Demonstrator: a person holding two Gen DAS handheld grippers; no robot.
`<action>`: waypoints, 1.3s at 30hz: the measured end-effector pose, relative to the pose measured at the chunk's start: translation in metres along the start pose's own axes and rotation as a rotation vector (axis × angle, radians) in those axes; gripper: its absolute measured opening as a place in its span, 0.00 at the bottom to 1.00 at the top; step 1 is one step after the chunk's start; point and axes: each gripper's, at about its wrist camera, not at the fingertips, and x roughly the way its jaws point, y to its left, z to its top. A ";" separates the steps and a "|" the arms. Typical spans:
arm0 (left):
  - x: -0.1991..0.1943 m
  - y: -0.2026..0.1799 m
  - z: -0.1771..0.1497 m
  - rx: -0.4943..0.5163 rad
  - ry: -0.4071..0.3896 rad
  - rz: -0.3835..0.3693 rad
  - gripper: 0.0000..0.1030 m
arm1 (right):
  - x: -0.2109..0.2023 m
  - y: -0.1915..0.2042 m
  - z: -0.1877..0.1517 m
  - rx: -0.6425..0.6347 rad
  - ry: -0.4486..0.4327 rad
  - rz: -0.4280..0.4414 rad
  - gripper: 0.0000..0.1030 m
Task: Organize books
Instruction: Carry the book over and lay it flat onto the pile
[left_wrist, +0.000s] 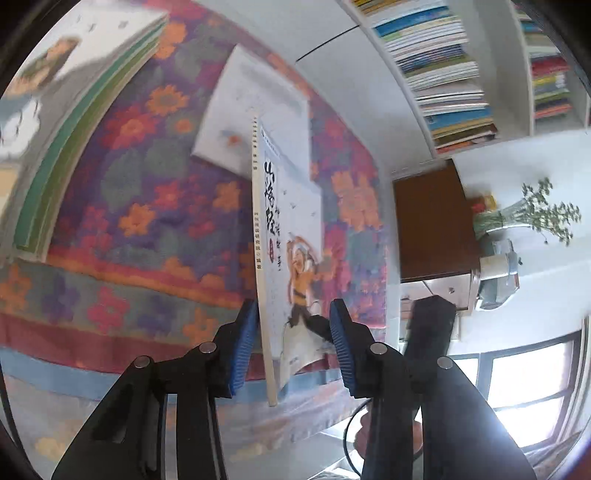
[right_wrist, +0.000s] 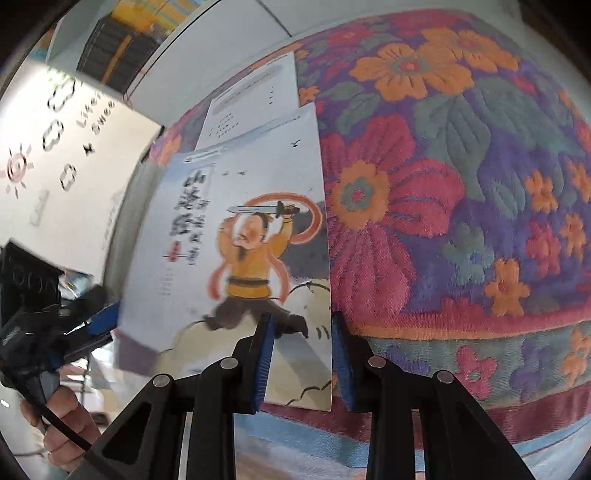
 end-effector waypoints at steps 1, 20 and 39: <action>0.003 -0.005 -0.001 0.028 0.002 0.041 0.35 | 0.000 -0.005 0.000 0.025 0.002 0.025 0.30; 0.075 -0.028 0.001 -0.016 0.105 -0.021 0.13 | -0.010 -0.035 0.011 0.138 0.068 0.189 0.32; 0.070 -0.023 0.012 -0.040 0.128 0.090 0.16 | -0.027 -0.023 0.035 0.089 -0.039 0.292 0.23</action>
